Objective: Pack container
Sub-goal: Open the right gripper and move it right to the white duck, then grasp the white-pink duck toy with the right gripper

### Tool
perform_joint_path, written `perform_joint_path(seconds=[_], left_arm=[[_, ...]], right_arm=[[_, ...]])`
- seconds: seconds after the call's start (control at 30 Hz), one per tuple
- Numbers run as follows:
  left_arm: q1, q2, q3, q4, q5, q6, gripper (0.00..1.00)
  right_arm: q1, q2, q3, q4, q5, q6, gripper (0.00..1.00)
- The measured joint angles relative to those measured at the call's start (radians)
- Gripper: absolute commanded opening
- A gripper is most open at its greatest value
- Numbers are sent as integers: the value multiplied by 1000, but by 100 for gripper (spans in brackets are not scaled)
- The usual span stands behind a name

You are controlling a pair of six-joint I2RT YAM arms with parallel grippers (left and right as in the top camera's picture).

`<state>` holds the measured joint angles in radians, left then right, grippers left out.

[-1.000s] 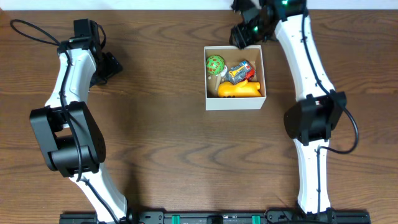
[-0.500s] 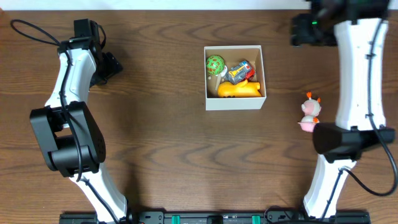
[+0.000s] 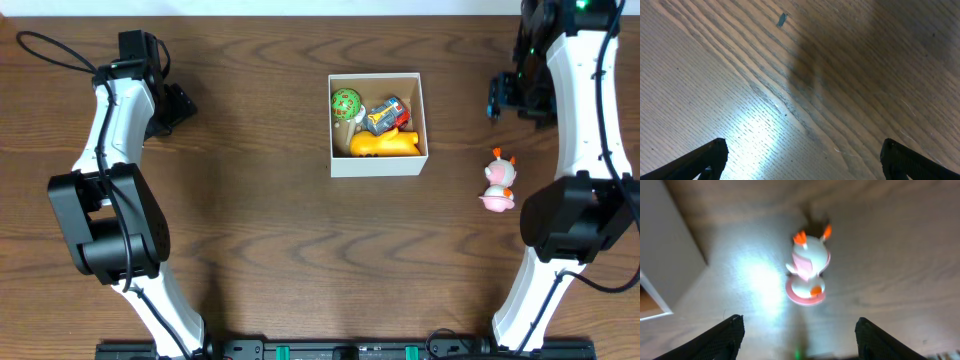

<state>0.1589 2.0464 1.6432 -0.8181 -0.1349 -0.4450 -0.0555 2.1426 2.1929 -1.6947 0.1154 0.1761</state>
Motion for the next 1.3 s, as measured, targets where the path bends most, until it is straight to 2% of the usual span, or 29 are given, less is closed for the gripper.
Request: perform_joint_path(seconds=[0.23, 0.6, 1.13, 1.3], left_arm=[[0, 0, 0, 0, 0, 0, 98], [0, 0, 0, 0, 0, 0, 98], [0, 0, 0, 0, 0, 0, 98], [0, 0, 0, 0, 0, 0, 98]], right_arm=[[0, 0, -173, 22, 19, 11, 75], [-1, 0, -328, 160, 63, 14, 76], [-67, 0, -490, 355, 78, -79, 74], [-72, 0, -544, 417, 21, -130, 74]])
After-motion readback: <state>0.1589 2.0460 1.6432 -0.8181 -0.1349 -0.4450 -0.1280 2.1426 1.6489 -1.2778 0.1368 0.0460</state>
